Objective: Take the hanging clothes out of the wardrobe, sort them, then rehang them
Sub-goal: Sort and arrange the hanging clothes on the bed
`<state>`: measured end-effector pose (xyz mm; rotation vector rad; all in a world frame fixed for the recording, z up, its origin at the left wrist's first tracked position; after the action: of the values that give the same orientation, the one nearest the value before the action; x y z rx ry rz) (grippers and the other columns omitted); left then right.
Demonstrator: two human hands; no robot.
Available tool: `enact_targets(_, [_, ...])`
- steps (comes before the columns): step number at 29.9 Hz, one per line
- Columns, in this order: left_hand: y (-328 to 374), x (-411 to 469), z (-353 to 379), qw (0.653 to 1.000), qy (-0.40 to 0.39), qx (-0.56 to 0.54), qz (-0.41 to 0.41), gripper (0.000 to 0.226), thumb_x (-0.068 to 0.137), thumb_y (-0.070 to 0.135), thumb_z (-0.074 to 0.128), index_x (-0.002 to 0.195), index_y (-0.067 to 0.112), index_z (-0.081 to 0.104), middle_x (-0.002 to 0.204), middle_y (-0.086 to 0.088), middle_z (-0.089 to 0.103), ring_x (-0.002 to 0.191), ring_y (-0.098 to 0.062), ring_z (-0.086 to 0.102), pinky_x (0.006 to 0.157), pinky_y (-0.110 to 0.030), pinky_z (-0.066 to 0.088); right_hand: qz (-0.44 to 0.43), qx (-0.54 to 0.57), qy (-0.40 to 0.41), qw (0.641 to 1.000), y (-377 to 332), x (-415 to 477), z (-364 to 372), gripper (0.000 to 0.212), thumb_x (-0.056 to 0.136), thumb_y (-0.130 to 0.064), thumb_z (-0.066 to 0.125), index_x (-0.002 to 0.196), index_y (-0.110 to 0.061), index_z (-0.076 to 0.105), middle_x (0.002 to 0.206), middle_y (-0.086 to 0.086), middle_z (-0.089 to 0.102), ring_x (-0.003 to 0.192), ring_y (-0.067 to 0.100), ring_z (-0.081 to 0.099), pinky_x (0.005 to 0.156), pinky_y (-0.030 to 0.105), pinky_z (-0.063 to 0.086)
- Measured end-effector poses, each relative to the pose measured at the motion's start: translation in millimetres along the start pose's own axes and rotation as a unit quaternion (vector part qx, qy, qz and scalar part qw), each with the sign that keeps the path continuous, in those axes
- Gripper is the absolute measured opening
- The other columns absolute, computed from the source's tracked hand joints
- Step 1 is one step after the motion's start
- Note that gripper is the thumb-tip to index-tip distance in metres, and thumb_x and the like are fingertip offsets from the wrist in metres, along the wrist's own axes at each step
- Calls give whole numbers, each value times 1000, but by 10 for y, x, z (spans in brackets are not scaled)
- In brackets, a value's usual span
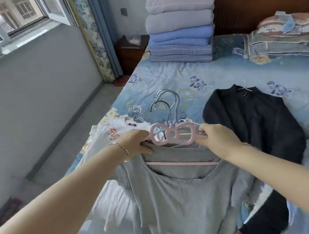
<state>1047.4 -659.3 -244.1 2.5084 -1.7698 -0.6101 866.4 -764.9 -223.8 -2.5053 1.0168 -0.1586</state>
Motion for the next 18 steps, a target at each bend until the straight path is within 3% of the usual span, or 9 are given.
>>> enact_targets(2, [-19, 348, 195, 1000, 2, -5, -4, 40, 84, 29, 68, 114, 5, 59, 113, -12, 60, 106, -26, 55, 83, -29, 36, 21, -15, 11, 1000, 279, 210, 127, 31, 89, -34, 56, 73, -19, 34, 73, 0, 50, 74, 22, 38, 59, 33, 25])
enact_targets(5, [-26, 894, 330, 999, 29, -18, -12, 34, 88, 28, 63, 108, 1, 58, 112, -14, 55, 106, -29, 54, 82, -33, 37, 52, -35, 33, 998, 697, 563, 254, 29, 89, -34, 57, 81, -14, 38, 92, 7, 61, 73, 24, 39, 62, 31, 26])
enact_targets(10, [-87, 1858, 471, 995, 83, 48, -32, 37, 91, 41, 53, 107, 8, 54, 110, -10, 62, 106, -30, 56, 83, -34, 35, 97, -54, 61, 992, 1281, 1255, 464, 27, 85, -32, 63, 75, -15, 45, 79, 0, 47, 76, 25, 45, 61, 30, 25])
enact_targets(13, [-237, 2473, 662, 994, 96, 26, -54, 34, 92, 41, 52, 107, 10, 54, 109, -9, 63, 104, -31, 58, 80, -34, 38, 64, -117, 55, 990, 1541, 1785, 715, 24, 64, -20, 82, 64, -5, 63, 70, 11, 56, 69, 34, 57, 57, 31, 27])
enact_targets(16, [-387, 3126, 867, 992, 113, -13, -54, 31, 91, 38, 55, 104, 10, 56, 109, -8, 62, 103, -31, 58, 79, -34, 38, 114, -130, 47, 984, 1883, 2354, 952, 23, 80, -26, 69, 89, -4, 67, 93, 14, 54, 81, 35, 59, 61, 32, 28])
enact_targets(18, [-528, 3590, 1043, 992, 113, -30, -57, 30, 90, 37, 56, 103, 10, 58, 108, -9, 62, 103, -31, 57, 79, -34, 38, 149, -157, 44, 975, 2156, 2753, 1157, 28, 89, -33, 57, 100, -8, 63, 96, 10, 45, 84, 33, 58, 57, 30, 26])
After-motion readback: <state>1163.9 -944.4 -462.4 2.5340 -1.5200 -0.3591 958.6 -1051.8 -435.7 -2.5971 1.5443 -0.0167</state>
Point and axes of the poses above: each hand's wrist, its own x-axis towards the middle knuckle, its own z-axis out of the palm, y = z × x, the point moved 8 cm from there along x, towards the middle knuckle
